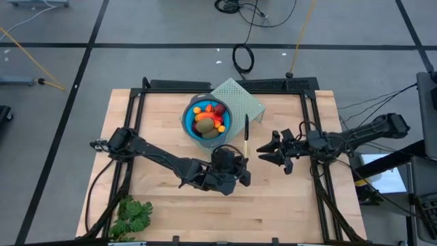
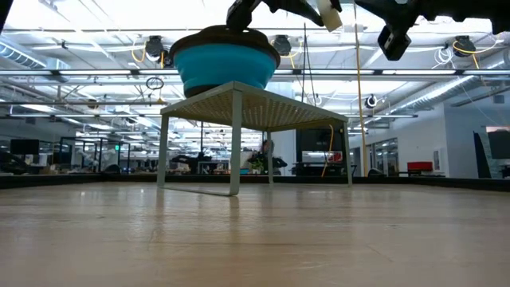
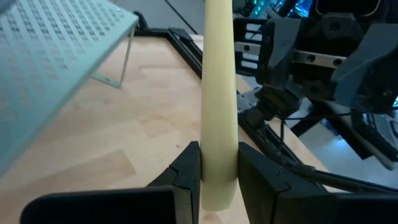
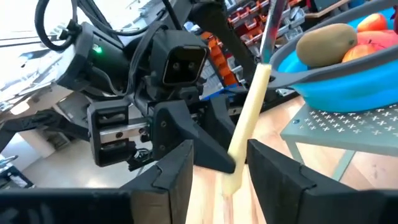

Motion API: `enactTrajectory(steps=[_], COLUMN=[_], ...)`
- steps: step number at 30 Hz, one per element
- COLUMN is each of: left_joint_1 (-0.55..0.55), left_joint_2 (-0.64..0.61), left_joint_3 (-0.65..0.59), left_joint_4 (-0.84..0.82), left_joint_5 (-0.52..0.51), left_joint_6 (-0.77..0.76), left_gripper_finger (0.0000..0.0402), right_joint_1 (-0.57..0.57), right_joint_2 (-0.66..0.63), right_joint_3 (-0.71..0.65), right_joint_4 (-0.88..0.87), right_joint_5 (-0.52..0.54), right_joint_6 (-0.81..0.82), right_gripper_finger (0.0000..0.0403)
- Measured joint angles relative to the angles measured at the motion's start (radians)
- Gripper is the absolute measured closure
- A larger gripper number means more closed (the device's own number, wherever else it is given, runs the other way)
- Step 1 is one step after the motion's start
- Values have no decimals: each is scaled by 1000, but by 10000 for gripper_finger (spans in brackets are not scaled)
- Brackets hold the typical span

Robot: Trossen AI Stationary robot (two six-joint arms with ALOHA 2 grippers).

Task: Pick & Place Fruit
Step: Put the knife on the shelf

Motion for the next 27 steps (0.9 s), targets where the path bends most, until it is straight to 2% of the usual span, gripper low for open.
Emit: enactTrajectory(steps=[9,14,17,23,27], left_joint_1=[8,26,33,38,33], left_joint_2=[-1,3,21,53,53], left_joint_3=[0,0,0,0,0], left_joint_4=[-1,6,71,168,182], left_joint_5=[-68,-74,-75,-68,-115], left_joint_6=[52,90,131,195,235], left_gripper_finger=[325,325,325,325,325], right_joint_1=[71,103,116,123,122], right_joint_2=[0,0,0,-1,-2], right_joint_3=[0,0,0,0,0], right_joint_4=[2,58,68,64,60], right_joint_5=[199,301,343,351,352], right_joint_6=[-80,-202,-296,-409,-468], right_gripper_finger=[262,262,262,262,262])
